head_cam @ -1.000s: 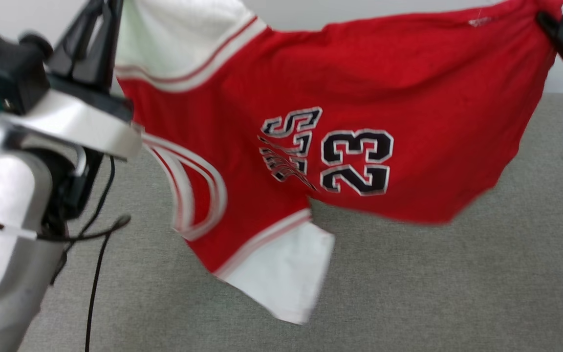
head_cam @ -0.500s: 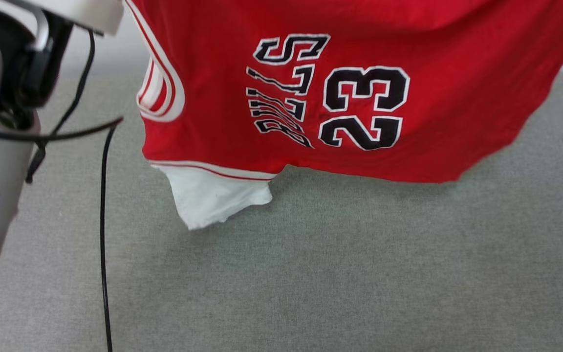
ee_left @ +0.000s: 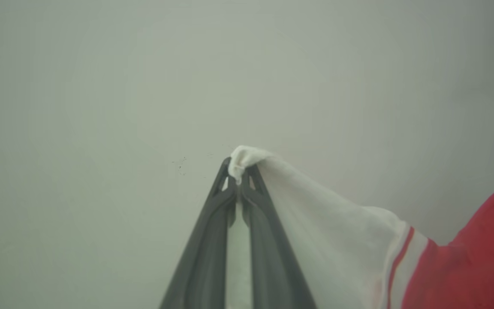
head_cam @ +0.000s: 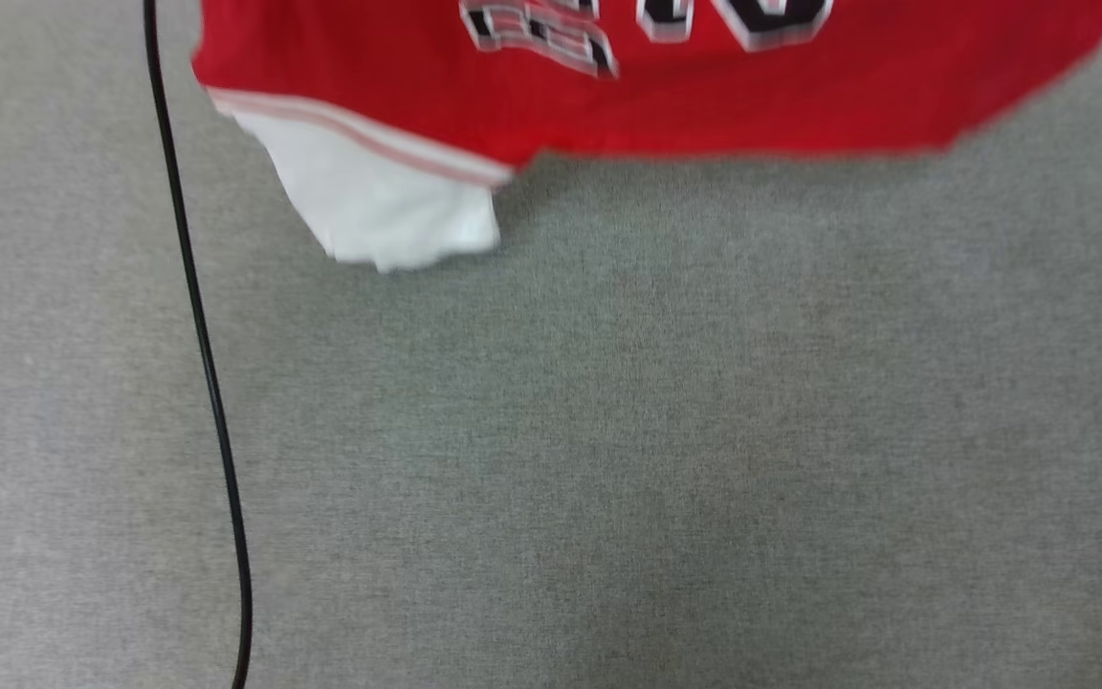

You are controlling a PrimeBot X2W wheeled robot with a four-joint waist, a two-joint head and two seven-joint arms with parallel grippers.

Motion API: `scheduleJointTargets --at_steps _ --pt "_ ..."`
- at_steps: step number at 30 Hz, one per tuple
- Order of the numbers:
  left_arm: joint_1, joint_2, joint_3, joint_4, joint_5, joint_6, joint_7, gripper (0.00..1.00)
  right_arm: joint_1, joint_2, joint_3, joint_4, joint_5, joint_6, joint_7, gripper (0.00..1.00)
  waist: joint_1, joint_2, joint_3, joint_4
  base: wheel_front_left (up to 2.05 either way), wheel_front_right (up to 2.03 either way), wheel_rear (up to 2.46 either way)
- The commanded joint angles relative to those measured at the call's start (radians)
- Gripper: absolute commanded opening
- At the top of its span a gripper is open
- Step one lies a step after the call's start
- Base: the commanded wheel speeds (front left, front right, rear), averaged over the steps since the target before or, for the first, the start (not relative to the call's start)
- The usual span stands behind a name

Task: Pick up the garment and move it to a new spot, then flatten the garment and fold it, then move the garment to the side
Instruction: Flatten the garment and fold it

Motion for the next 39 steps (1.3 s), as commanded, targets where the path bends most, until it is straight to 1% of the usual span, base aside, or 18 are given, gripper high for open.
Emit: scheduleJointTargets --at_steps 1,6,11,14,15,16,18,23,27,30,35,39 --pt "-0.034 -0.005 -0.005 0.022 0.004 -0.007 -0.009 0.00 -0.036 0.008 0.010 0.016 -0.012 -0.001 -0.012 0.00 -0.0001 0.0000 0.054 -0.007 0.00 0.00 0.00" --pt "-0.211 -0.021 -0.028 0.162 0.029 -0.028 -0.038 0.00 -0.214 0.019 0.074 0.126 -0.055 -0.001 -0.066 0.00 -0.0001 0.0000 0.110 -0.015 0.00 0.00 0.00" --pt "-0.328 -0.025 -0.039 0.290 0.037 -0.037 -0.081 0.00 -0.349 0.043 0.120 0.247 -0.076 -0.001 -0.138 0.00 -0.0001 0.0000 0.149 -0.015 0.00 0.00 0.00" --pt "-0.358 -0.035 -0.053 0.346 0.032 -0.040 -0.101 0.00 -0.400 0.047 0.155 0.318 -0.083 -0.001 -0.186 0.00 -0.0001 0.0000 0.171 -0.011 0.00 0.00 0.00" --pt "-0.352 -0.037 -0.071 0.383 0.029 -0.043 -0.121 0.00 -0.423 0.061 0.183 0.393 -0.074 -0.001 -0.234 0.00 -0.0001 0.0000 0.193 -0.006 0.00 0.00 0.00" --pt "-0.343 -0.036 -0.076 0.391 0.029 -0.043 -0.129 0.00 -0.424 0.066 0.193 0.415 -0.067 -0.001 -0.250 0.00 -0.0001 0.0000 0.198 -0.005 0.00 0.00 0.00" --pt "-0.319 -0.033 -0.085 0.406 0.024 -0.044 -0.149 0.00 -0.412 0.070 0.219 0.453 -0.057 -0.001 -0.282 0.00 -0.0001 0.0000 0.205 -0.006 0.00 0.00 0.00" --pt "-0.221 -0.033 -0.102 0.418 0.001 -0.045 -0.191 0.00 -0.345 0.087 0.271 0.519 0.020 -0.001 -0.356 0.00 -0.0001 0.0000 0.203 -0.002 0.00 0.00 0.00" --pt "-0.127 -0.016 -0.112 0.401 -0.014 -0.045 -0.211 0.00 -0.270 0.085 0.339 0.539 0.068 -0.001 -0.398 0.00 -0.0001 0.0000 0.184 0.001 0.00 0.00 0.00" --pt "-0.025 -0.002 -0.110 0.372 -0.029 -0.039 -0.222 0.00 -0.206 0.077 0.387 0.538 0.109 -0.001 -0.425 0.00 -0.0001 0.0000 0.159 0.002 0.00 0.00 0.00" --pt "0.168 0.047 -0.128 0.294 -0.030 -0.013 -0.230 0.00 -0.092 0.056 0.479 0.516 0.169 -0.001 -0.442 0.00 -0.0001 0.0000 0.102 0.000 0.00 0.00 0.00" --pt "0.346 0.078 -0.121 0.210 -0.063 0.027 -0.228 0.00 0.022 0.027 0.536 0.486 0.217 -0.001 -0.458 0.00 -0.0001 0.0000 0.034 0.000 0.00 0.00 0.00"
